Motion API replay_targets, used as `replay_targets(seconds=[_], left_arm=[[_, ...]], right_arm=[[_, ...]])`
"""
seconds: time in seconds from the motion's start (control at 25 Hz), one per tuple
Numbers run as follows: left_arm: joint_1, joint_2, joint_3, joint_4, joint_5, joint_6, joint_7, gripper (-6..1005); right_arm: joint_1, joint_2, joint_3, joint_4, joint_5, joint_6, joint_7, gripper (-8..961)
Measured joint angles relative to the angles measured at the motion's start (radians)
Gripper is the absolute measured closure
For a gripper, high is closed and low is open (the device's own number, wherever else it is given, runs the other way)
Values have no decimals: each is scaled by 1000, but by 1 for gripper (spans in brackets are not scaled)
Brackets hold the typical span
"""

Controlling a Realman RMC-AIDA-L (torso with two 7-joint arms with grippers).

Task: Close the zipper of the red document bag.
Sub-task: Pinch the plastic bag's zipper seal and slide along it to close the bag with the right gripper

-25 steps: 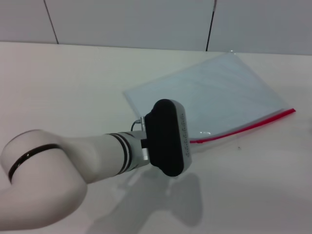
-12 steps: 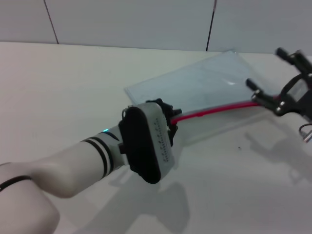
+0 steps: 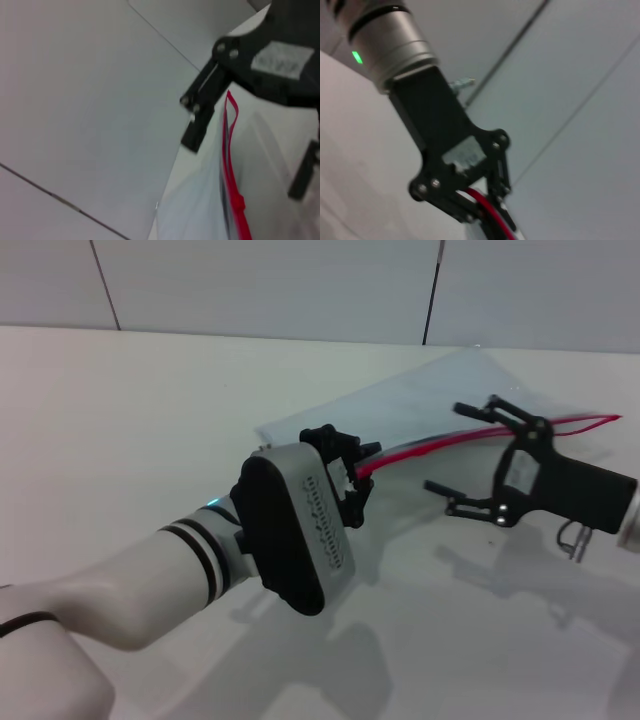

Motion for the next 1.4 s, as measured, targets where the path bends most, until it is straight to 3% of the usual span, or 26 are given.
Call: replay_targets(seconds=[0.52, 1.2, 1.4], left_arm=[[-30, 7, 28, -3, 0, 2, -52, 927], [-31, 9, 34, 2, 0, 12, -53, 920], [-31, 10, 37, 2, 0, 12, -54, 918]], right_arm=[[45, 3, -88, -26, -11, -24, -2, 76], [28, 3, -126, -77, -12, -76, -4, 460], [26, 3, -126, -79, -12, -76, -4, 692]])
